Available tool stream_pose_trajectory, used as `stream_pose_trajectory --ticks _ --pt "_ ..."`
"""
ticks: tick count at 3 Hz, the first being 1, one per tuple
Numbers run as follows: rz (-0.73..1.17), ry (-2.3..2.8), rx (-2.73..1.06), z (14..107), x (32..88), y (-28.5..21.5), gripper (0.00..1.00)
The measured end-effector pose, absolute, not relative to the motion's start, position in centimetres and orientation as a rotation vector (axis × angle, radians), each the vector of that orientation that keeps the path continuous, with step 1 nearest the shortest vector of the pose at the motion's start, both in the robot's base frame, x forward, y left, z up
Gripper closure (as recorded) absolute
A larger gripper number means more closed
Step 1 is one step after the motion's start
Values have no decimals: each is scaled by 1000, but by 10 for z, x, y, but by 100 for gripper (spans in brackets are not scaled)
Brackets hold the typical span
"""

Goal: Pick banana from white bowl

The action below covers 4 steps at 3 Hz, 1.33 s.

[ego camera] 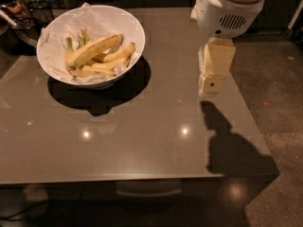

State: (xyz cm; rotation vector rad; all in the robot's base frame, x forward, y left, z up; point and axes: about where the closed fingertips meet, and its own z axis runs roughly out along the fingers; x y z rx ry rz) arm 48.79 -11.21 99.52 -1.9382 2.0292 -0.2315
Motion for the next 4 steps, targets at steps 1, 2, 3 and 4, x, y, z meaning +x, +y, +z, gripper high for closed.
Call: stream_pose_trajectory --ticks 1,2,3,4 --pt "-240 1987 -1964 1009 511 -94 0" --pt "-282 1903 -2016 1030 544 -67 0" --pt "-309 1820 -2054 1042 565 -39 0" --pt "-295 1803 -2048 1041 566 -37 0"
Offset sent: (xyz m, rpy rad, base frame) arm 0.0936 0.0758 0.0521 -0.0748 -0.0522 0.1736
